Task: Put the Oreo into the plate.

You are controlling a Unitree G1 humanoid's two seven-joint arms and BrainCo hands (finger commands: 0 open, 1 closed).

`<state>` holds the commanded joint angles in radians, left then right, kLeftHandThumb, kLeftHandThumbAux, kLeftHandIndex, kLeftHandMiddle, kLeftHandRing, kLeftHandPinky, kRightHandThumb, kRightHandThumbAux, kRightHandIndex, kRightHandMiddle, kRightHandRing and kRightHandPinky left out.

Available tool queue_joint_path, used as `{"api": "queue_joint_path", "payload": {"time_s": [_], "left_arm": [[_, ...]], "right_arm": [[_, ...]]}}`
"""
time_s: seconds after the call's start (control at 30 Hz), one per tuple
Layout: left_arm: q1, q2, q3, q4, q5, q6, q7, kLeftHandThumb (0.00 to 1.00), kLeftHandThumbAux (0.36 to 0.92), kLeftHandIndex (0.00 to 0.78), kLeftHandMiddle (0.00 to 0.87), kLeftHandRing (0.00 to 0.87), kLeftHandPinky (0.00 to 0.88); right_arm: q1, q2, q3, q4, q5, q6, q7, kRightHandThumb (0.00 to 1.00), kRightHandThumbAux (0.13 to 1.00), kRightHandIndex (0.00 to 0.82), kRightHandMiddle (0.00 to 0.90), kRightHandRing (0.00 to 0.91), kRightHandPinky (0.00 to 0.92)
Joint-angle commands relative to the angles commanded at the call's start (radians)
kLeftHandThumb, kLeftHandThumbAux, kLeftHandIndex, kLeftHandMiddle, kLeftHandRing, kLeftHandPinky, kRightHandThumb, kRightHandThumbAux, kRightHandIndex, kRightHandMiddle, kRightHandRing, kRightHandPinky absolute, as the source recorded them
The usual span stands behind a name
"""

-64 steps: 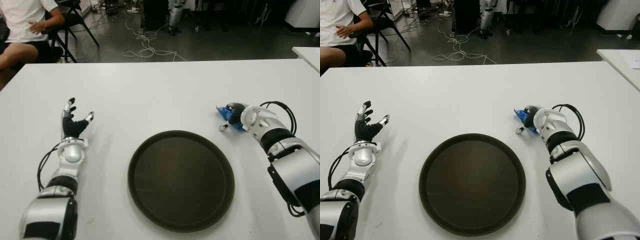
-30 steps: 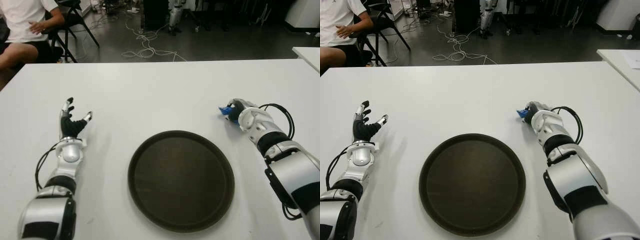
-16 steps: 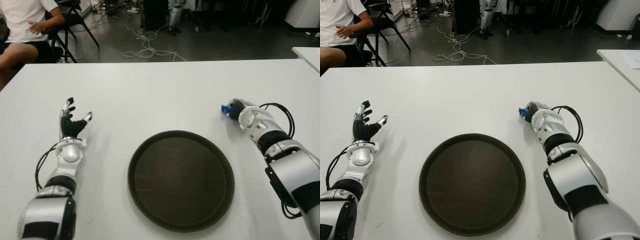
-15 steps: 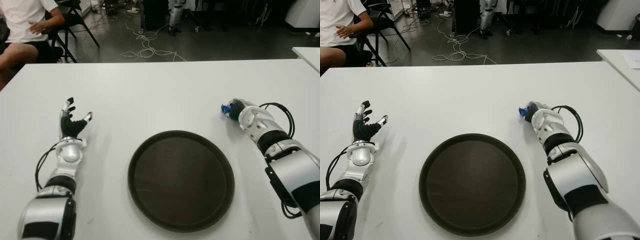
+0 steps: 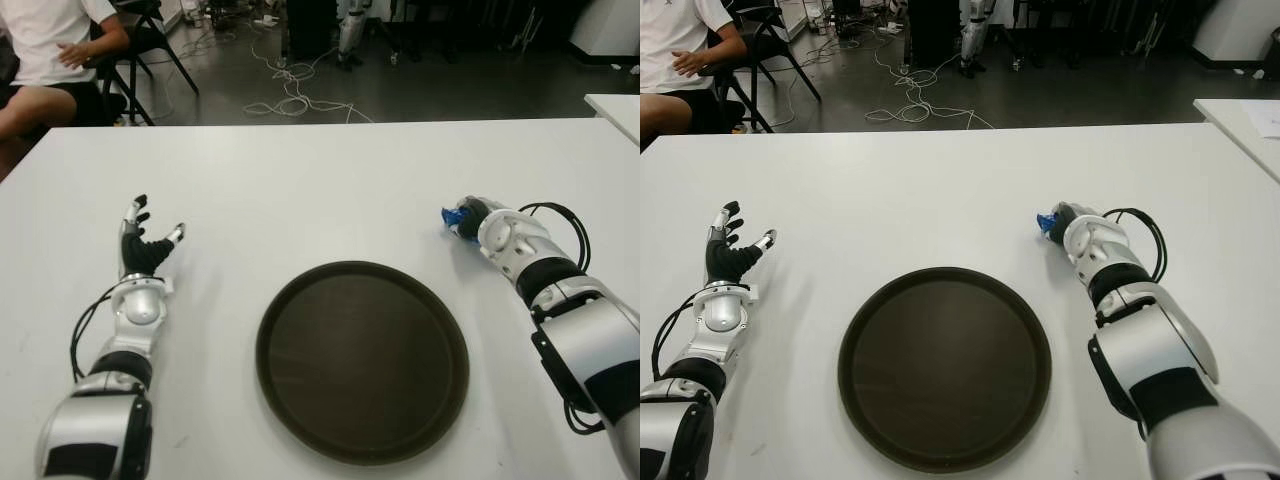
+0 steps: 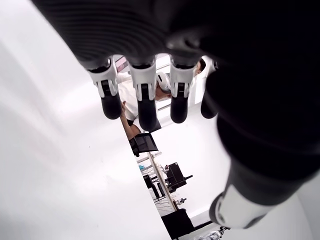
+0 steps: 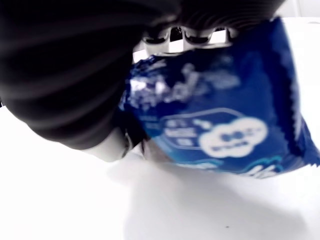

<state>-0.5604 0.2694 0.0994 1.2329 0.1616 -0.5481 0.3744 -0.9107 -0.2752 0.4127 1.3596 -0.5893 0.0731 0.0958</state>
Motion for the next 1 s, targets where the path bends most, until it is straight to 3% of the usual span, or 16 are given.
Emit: {"api": "queue_joint_path", "payload": {"time_s": [0.23, 0.6, 1.0], "left_arm": [[-0.001, -0.002, 0.001, 0.000, -0.002, 0.002, 0.002, 0.000, 0.794, 0.067, 0.109, 0.090, 0.086], [-0.004, -0.005, 0.003, 0.001, -0.002, 0.009, 0.008, 0.000, 0.787, 0.074, 0.119, 0.103, 0.099], [-0.006, -0.005, -0.002, 0.004, 0.002, 0.011, 0.014, 0.000, 0.792, 0.074, 0.119, 0.102, 0.094]], "right_arm": [[0.000, 0.006, -0.026, -0.003, 0.025, 0.009, -0.042, 0.694, 0.735, 0.426, 0.663, 0.651, 0.622], [0.008, 0.014, -0.152, -0.033, 0.133, -0.059, -0.276, 0.700, 0.729, 0.430, 0.706, 0.698, 0.678], [-0.012, 0.014, -0.267, -0.072, 0.250, -0.144, -0.312, 0.701, 0.725, 0.438, 0.775, 0.763, 0.739]]}}
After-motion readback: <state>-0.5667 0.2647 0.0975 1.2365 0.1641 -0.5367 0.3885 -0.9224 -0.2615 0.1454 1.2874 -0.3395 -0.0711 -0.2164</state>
